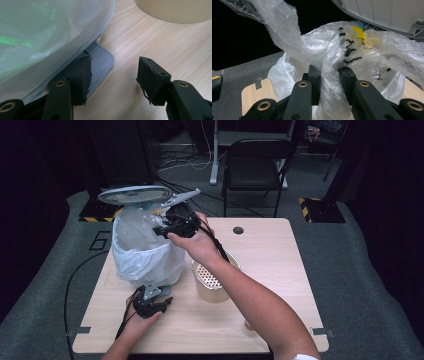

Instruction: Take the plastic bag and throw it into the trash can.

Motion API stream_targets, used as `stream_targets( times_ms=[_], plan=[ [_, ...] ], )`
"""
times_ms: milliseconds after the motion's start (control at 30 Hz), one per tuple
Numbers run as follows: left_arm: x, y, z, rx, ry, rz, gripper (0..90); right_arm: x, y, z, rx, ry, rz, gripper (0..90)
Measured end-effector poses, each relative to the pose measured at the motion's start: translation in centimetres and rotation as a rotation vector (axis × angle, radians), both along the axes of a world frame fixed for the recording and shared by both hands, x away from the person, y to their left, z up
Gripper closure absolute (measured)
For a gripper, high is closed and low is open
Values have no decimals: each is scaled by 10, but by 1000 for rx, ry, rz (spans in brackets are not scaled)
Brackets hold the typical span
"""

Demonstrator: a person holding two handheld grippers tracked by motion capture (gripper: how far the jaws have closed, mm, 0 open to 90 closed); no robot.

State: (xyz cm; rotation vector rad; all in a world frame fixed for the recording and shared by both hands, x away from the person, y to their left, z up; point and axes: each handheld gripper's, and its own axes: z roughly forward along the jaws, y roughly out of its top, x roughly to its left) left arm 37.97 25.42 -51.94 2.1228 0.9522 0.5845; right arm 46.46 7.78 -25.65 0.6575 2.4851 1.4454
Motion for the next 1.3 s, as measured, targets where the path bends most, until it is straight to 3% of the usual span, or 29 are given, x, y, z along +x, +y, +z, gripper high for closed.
stream_targets(
  times_ms=[133, 167, 300, 367, 400, 433, 767, 867, 900, 933, 1067, 1167, 1300],
  plan=[
    [0, -1, -2, -8, -26, 21, 449, 2, 5, -2, 1, 5, 0, 761],
    [0, 0, 0, 1, -2, 4, 449, 2, 6, -3, 3, 7, 4, 761],
    [0, 0, 0, 2, -3, 3, 449, 4, 12, -8, 8, 4, 0, 759],
    [0, -1, -2, -9, -31, 22, 449, 5, 15, -9, 8, 0, 1, 759],
    [0, -1, -2, -15, -26, 18, 449, 6, 16, -9, 12, -2, 2, 759],
    [0, 0, 0, -4, 2, 0, 449, 6, 18, -10, 13, -1, 0, 759],
    [0, 0, 0, -5, 4, -1, 449, 11, 37, -19, 2, -10, 14, 756],
    [0, -1, -2, -10, -33, 24, 449, 10, 42, -20, -1, -17, 9, 753],
    [-1, -1, -2, -20, -19, 30, 449, 11, 44, -21, -3, -21, 9, 751],
    [-1, 0, 0, -24, 22, 19, 449, 11, 46, -21, -2, -19, 6, 751],
    [-1, 0, 0, -20, 20, 17, 450, 13, 50, -21, -2, -21, -1, 747],
    [-1, 0, 0, -20, 20, 17, 449, 17, 53, -23, -10, -26, -19, 693],
    [-1, 0, 0, -24, 23, 17, 449, 22, 55, -26, 4, -18, -52, 445]
  ],
)
